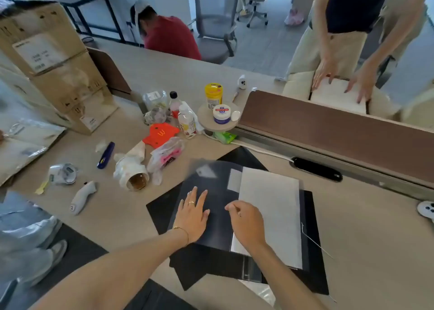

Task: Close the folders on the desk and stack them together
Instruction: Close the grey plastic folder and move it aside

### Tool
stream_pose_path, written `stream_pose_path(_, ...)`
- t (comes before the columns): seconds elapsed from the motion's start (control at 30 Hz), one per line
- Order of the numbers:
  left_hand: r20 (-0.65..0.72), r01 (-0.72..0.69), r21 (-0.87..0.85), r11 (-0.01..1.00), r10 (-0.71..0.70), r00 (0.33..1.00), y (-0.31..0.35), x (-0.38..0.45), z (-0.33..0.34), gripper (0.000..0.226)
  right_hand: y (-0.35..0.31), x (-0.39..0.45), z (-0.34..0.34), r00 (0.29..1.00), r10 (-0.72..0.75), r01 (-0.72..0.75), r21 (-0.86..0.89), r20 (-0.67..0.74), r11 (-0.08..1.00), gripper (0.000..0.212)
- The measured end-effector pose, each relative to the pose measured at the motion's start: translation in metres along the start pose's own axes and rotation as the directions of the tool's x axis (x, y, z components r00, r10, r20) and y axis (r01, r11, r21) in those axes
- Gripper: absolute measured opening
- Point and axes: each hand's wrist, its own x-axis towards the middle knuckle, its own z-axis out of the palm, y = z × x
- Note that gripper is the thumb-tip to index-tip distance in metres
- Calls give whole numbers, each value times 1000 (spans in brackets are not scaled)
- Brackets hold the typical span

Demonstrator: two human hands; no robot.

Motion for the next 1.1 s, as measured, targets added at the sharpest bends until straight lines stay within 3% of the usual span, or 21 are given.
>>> stream_pose_path(0.17,56,261,-225,939,-255,965,-39,3,7,62,22,-1,31,977,52,-23,-138,209,990,29)
stream_pose_path(0.3,127,332,-351,876,-306,943,-60,8,14,63,33,2,47,950,56,39,-295,307,955,43)
stream_pose_path(0.43,152,376,-501,780,-348,925,-67,12,16,62,42,-2,64,931,97,20,-316,351,948,46)
stream_pose_path(0.6,219,468,-641,608,-439,871,-79,24,17,53,51,-5,74,920,129,20,-375,369,927,47)
stream_pose_path(0.8,326,543,-792,279,-559,763,-104,40,13,38,54,-5,76,899,141,85,-480,415,873,54)
stream_pose_path(0.93,335,511,-827,236,-523,784,-109,35,0,21,52,-10,77,888,154,101,-510,434,854,59)
stream_pose_path(1.03,297,460,-833,308,-453,841,-102,25,-15,17,50,-15,76,892,145,102,-502,429,859,57)
stream_pose_path(1.1,212,387,-824,414,-408,888,-98,14,-26,13,45,-17,73,898,135,88,-472,420,877,55)
